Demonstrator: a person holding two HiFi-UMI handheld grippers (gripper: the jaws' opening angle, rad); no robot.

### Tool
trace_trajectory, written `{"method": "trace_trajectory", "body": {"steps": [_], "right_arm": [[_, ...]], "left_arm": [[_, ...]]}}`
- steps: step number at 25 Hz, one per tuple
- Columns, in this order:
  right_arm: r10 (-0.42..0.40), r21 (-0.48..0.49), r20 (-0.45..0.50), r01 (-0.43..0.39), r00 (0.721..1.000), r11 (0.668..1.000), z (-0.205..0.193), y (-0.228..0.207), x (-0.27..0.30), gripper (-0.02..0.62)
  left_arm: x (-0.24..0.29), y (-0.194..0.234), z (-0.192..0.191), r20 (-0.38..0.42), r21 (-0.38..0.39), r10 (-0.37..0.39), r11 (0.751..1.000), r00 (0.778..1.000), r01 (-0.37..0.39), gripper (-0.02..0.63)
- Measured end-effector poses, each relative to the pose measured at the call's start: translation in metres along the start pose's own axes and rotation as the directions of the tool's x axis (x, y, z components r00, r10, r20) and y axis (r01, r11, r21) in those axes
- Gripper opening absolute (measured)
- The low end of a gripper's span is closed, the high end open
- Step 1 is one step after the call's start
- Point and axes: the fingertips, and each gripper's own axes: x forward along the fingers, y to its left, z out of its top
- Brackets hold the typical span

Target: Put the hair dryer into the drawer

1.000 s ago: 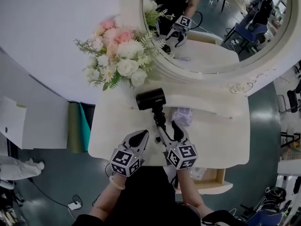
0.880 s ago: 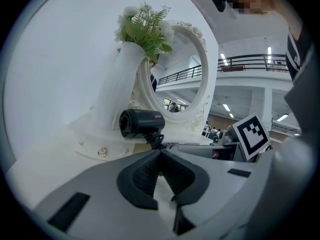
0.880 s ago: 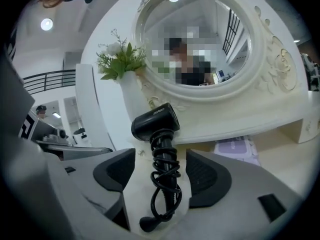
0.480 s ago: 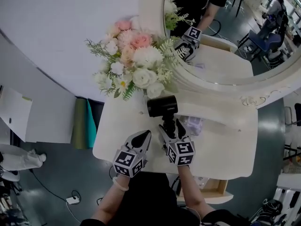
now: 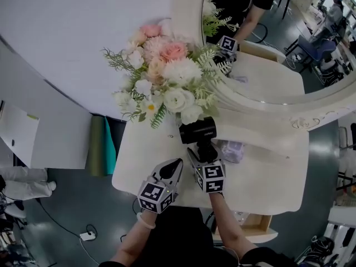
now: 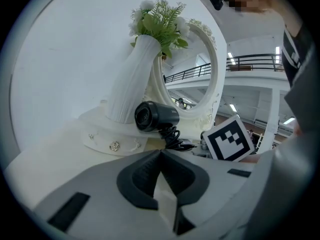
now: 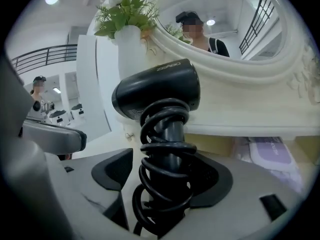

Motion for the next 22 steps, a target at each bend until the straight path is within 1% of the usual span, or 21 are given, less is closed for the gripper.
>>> {"method": "trace_trajectory", "body": {"steps": [2,5,8,20,22], "right_arm": [[-0.024,-0.006,-0.035,0.023,0.999,1.000,-0.005,-0.003,0.004,0.319],[-0.042,0.046,-0.076,0.046,0.996,0.998,-0.011,-0.010,0.008,0.243],[-0.031,0.071,-0.073,0.036,0.997,0.997,-0.010,-0.010,0.008,0.242],[-0.053,0.068,-0.061,0.057,0.997,0.996,-0.009,-0.012,0.007,0.238],[-0.056,0.085,-0.054,0.061,0.997,0.995,-0.009,-0.012,0.007,0.238]], "left_arm": [[-0.001,0.002,-0.001,0.003,-0.006,0.005,1.000,1.000,-0.005,0.025],[-0.003,0.005,-0.003,0.005,-0.015,0.012,1.000,1.000,-0.012,0.025],[-0.006,0.004,-0.005,0.005,-0.021,0.013,1.000,1.000,-0.012,0.025],[-0.021,0.006,-0.008,0.020,-0.032,0.028,0.999,0.999,-0.028,0.025],[-0.023,0.005,-0.010,0.018,-0.031,0.029,0.999,0.999,-0.028,0.025]]}}
